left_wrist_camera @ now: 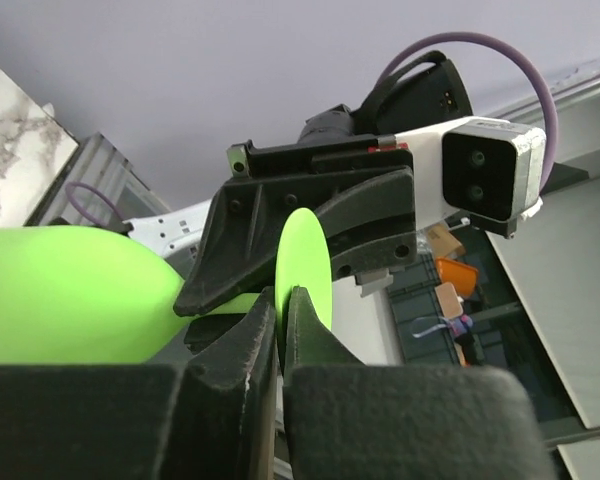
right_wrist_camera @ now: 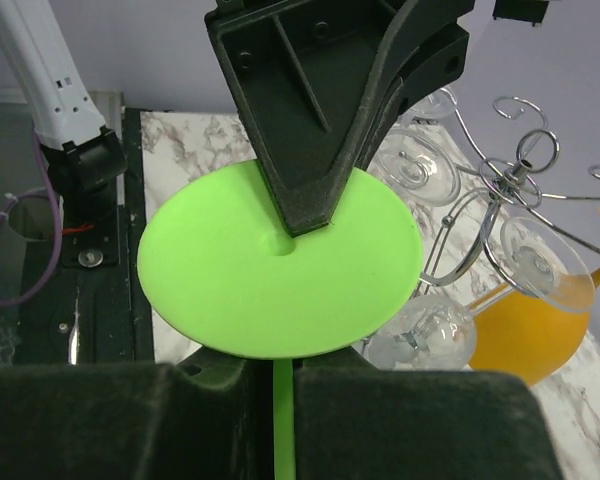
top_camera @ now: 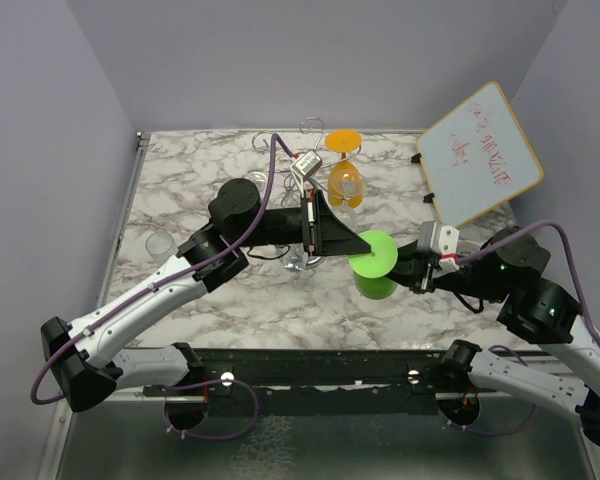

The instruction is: Place the wine glass upside down on the wine glass rack

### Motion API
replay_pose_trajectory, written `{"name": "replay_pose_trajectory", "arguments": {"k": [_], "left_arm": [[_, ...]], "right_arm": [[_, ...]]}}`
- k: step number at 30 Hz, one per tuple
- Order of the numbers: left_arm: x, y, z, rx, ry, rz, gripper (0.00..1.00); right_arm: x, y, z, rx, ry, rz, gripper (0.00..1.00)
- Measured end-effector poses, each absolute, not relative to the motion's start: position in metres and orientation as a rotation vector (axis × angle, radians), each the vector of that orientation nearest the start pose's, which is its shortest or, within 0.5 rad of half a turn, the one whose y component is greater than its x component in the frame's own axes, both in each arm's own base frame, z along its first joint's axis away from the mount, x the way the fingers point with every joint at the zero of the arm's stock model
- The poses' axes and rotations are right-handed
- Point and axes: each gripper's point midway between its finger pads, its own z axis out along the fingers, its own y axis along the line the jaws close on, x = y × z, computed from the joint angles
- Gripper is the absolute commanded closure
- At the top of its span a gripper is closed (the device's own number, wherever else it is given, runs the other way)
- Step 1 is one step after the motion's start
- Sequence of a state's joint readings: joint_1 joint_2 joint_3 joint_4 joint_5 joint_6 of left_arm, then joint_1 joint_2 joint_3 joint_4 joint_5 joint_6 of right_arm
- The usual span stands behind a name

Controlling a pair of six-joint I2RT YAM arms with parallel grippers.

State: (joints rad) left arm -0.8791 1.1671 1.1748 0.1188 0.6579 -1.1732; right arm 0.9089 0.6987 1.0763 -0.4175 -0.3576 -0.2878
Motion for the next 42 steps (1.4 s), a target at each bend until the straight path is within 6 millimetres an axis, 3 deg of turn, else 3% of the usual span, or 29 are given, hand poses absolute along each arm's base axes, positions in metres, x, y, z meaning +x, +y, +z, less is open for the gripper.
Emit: {"name": "replay_pose_trajectory", "arguments": {"k": [2,3,7,12,21,27,32,35,42], "left_arm": [[0.116,-0.358,0.427,0.404,1.852,-2.041,1.0],[0.116,-0.358,0.428,0.4,1.853,-2.049,1.0],[0.112,-0.358,0.43,0.403,1.857,-2.068,1.0],[0.109,-0.355,0.439,0.429,1.821,-2.075,1.0],[0.097,-0.342,0.508,0.524,1.576,-2.121,1.0],[0.094,-0.33,0.567,0.602,1.352,-2.029,1.0],[0.102,-0.318,0.609,0.609,1.179,-1.86,1.0],[0.12,-0.315,0.622,0.585,1.123,-1.726,1.0],[0.203,-0.306,0.616,0.41,1.166,-1.314,1.0]], "right_arm": [[0.121,0.239,0.38,-1.165,1.186,0.765,0.98],[0.12,0.239,0.381,-1.166,1.182,0.767,0.91],[0.118,0.237,0.382,-1.157,1.184,0.782,0.47],[0.112,0.229,0.386,-1.111,1.217,0.811,0.28],[0.105,0.198,0.435,-0.944,1.181,0.803,0.22],[0.098,0.177,0.45,-0.85,1.152,0.803,0.2],[0.097,0.172,0.453,-0.817,1.151,0.812,0.2],[0.099,0.174,0.448,-0.808,1.165,0.818,0.2],[0.105,0.184,0.429,-0.805,1.214,0.842,0.2]]}}
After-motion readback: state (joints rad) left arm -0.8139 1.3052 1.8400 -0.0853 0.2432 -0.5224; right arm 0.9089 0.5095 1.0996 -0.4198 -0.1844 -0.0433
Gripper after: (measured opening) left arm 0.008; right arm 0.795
